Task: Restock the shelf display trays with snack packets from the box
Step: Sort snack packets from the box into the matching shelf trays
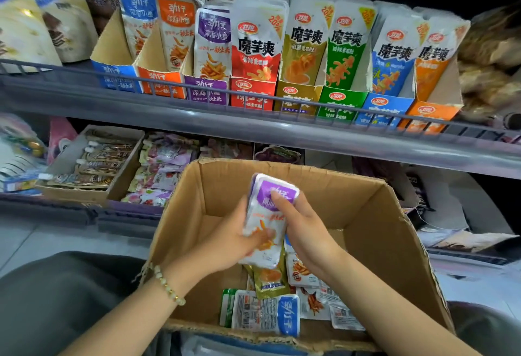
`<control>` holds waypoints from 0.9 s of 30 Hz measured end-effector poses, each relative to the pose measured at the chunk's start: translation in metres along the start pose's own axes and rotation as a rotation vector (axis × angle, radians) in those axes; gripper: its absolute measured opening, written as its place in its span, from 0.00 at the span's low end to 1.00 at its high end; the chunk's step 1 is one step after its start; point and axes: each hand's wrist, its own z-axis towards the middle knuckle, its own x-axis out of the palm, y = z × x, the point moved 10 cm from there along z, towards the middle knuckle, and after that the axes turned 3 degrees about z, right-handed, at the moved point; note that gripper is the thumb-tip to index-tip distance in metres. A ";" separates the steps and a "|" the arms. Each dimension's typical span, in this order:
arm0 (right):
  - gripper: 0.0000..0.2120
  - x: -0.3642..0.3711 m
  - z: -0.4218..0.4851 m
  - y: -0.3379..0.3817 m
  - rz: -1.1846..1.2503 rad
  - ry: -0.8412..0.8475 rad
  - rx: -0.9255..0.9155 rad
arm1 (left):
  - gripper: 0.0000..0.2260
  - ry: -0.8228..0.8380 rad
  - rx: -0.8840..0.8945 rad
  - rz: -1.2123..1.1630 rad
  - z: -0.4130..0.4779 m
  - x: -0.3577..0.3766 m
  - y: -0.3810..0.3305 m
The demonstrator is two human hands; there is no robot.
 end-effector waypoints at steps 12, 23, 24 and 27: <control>0.26 -0.005 0.001 0.042 -0.503 0.181 -0.192 | 0.30 0.197 -0.031 0.091 -0.004 0.010 0.003; 0.13 -0.032 0.001 0.052 -0.320 0.028 -0.161 | 0.24 0.028 -0.124 -0.032 -0.003 -0.013 -0.008; 0.14 -0.035 0.000 0.054 -0.289 0.013 -0.150 | 0.24 0.026 -0.122 -0.069 -0.003 -0.016 -0.011; 0.17 -0.033 -0.004 0.057 -0.196 0.036 -0.084 | 0.19 0.040 -0.101 -0.197 -0.008 -0.018 -0.019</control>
